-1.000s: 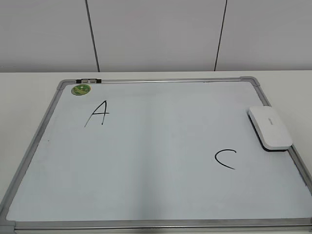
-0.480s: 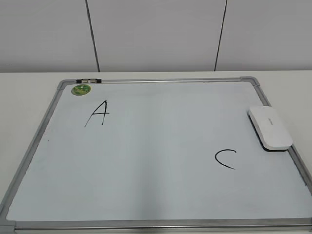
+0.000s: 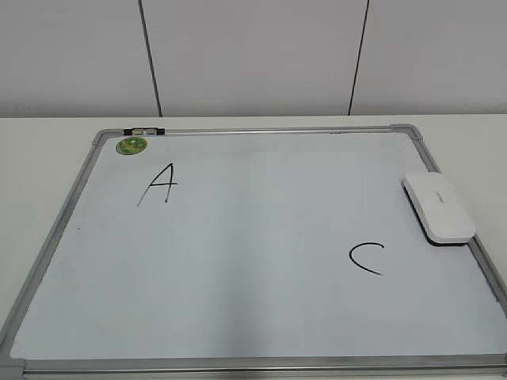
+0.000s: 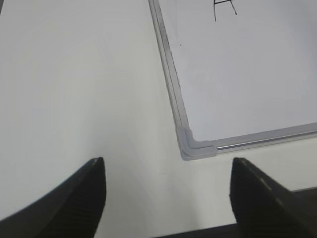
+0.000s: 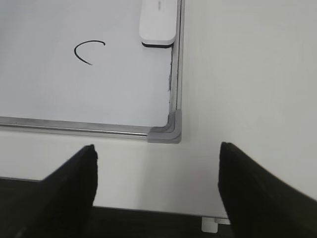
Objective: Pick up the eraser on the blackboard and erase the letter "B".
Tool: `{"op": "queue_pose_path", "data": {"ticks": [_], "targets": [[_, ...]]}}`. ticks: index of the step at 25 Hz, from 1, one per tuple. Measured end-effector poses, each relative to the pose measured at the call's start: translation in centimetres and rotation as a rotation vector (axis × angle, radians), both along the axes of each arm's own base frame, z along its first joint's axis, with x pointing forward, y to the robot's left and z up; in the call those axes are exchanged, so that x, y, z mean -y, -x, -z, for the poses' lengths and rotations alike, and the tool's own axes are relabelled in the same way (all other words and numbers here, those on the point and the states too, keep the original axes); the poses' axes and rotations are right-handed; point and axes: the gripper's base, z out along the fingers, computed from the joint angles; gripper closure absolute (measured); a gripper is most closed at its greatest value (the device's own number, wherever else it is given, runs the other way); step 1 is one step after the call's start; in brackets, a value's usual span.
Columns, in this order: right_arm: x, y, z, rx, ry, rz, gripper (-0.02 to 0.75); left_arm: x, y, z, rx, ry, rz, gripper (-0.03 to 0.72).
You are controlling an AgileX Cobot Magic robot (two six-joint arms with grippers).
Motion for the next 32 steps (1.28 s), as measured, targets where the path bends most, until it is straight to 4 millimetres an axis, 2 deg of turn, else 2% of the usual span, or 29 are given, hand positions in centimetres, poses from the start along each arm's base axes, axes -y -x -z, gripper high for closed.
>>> {"op": "queue_pose_path", "data": {"ticks": [7, 27, 32], "targets": [[-0.02, -0.67, 0.56, 0.028, -0.001, 0.001, 0.153, 0.03, -0.15, 0.11, 0.018, 0.002, 0.001, 0.137], [-0.02, -0.70, 0.52, 0.034, -0.002, 0.001, 0.167, 0.06, -0.10, 0.10, 0.020, 0.007, 0.003, 0.162], [-0.01, -0.45, 0.50, 0.052, -0.002, 0.001, 0.172, -0.06, 0.53, 0.06, 0.061, 0.014, -0.025, 0.163]]}}
